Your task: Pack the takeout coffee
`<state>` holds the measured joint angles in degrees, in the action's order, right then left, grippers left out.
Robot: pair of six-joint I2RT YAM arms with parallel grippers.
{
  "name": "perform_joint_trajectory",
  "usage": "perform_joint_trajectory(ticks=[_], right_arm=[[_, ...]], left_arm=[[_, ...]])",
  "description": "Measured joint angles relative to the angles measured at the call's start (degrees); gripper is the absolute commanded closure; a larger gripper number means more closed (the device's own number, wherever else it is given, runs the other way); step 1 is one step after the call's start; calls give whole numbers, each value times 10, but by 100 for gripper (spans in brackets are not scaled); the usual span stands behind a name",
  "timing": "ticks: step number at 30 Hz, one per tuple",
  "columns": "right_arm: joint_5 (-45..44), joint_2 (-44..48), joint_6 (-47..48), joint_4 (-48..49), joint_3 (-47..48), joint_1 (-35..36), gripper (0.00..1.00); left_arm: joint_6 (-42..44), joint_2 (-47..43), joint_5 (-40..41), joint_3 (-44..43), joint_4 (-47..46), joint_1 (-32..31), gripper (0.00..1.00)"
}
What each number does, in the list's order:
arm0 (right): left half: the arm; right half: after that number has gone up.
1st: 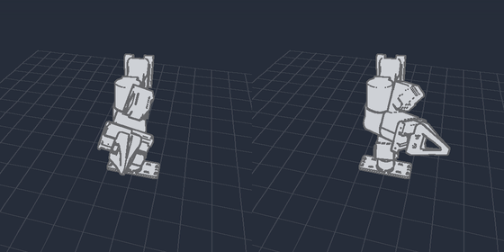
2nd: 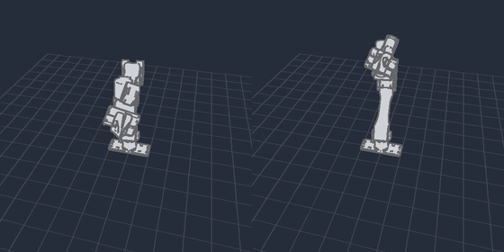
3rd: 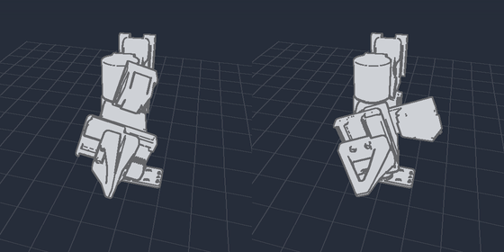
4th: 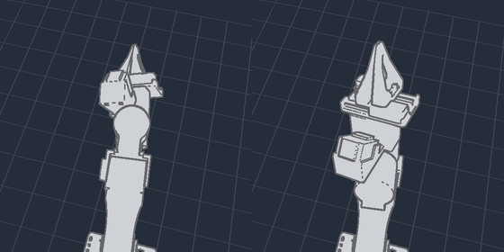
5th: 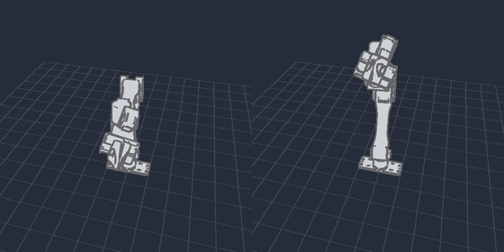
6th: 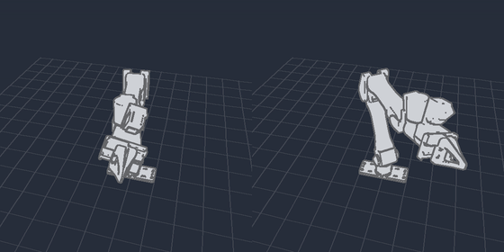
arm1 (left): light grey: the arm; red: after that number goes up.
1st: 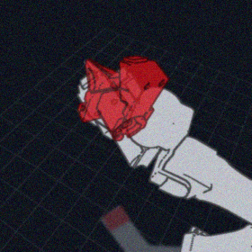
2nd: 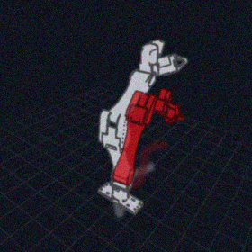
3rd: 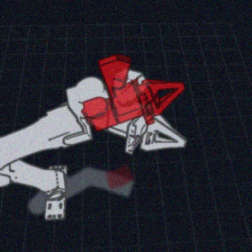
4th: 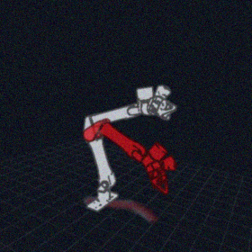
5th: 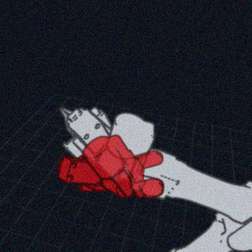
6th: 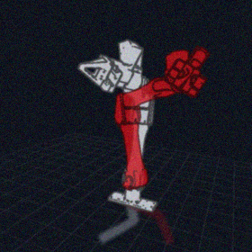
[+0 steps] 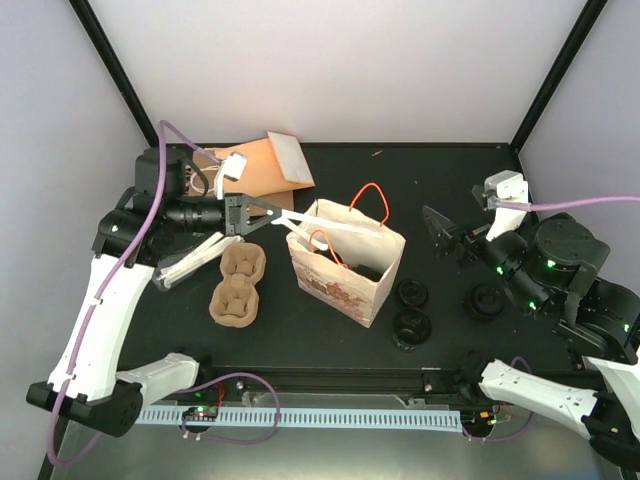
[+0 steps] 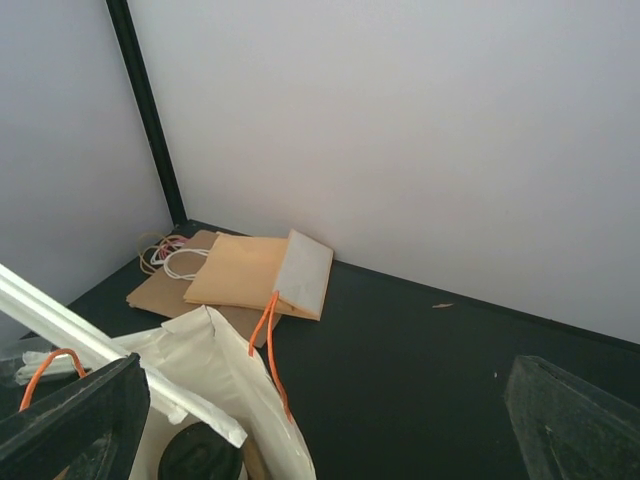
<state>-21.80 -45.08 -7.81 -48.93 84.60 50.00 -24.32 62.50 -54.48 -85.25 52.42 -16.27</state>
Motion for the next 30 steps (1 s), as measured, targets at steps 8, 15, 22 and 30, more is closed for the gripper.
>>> perform_joint_trajectory(ticks=[8, 15, 22, 30], right_arm=[[0, 2, -1, 0, -14, 0, 0], [0, 2, -1, 0, -21, 0, 0], [0, 7, -2, 1, -22, 0, 0], [0, 7, -5, 1, -28, 0, 0]], left_arm=[[24, 51, 57, -37, 42, -23, 98], [30, 81, 120, -65, 71, -96, 85], [38, 147, 200, -144, 113, -154, 20], [48, 151, 228, -210, 145, -166, 1]])
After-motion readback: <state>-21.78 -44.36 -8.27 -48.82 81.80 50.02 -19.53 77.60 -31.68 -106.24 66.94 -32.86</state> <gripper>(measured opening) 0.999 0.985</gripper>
